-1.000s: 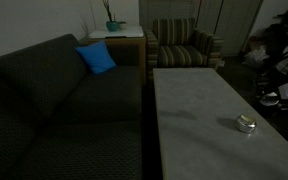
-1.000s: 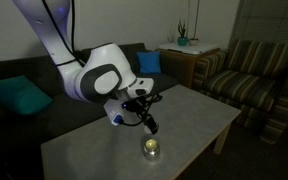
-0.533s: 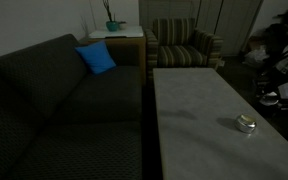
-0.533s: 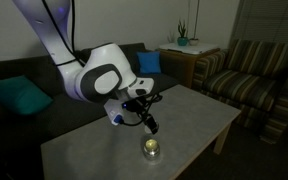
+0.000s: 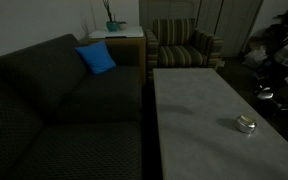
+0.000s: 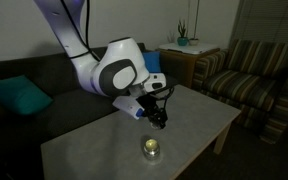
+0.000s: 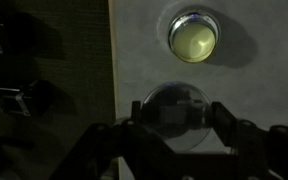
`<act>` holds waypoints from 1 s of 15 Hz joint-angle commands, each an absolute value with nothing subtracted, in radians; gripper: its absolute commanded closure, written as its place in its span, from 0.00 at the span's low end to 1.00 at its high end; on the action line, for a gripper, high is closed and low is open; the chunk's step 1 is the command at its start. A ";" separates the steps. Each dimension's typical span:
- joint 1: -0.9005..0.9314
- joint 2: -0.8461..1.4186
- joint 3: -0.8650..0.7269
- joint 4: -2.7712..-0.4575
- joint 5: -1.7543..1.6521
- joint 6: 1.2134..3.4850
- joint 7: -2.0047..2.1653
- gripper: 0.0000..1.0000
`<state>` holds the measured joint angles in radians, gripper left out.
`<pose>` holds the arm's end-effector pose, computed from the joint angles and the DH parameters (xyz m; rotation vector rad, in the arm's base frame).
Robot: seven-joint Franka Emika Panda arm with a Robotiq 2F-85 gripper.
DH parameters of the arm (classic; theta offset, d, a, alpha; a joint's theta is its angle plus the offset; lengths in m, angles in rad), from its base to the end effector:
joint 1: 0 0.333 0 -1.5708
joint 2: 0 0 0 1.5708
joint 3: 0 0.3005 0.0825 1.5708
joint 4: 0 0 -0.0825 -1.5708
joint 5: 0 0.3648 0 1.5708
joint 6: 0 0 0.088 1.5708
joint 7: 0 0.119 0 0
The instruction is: Pick the lid on the table and put it on the bottle
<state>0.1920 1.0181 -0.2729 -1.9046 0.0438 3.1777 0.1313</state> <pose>0.5828 -0.0537 0.0090 2.9065 -0.1416 0.4333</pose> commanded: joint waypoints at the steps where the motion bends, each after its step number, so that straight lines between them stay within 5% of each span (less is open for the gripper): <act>1: 0.003 0.932 -0.125 -1.865 -0.064 2.999 -0.047 0.56; 15: -0.051 1.239 -0.043 -1.320 -0.041 2.288 -0.010 0.56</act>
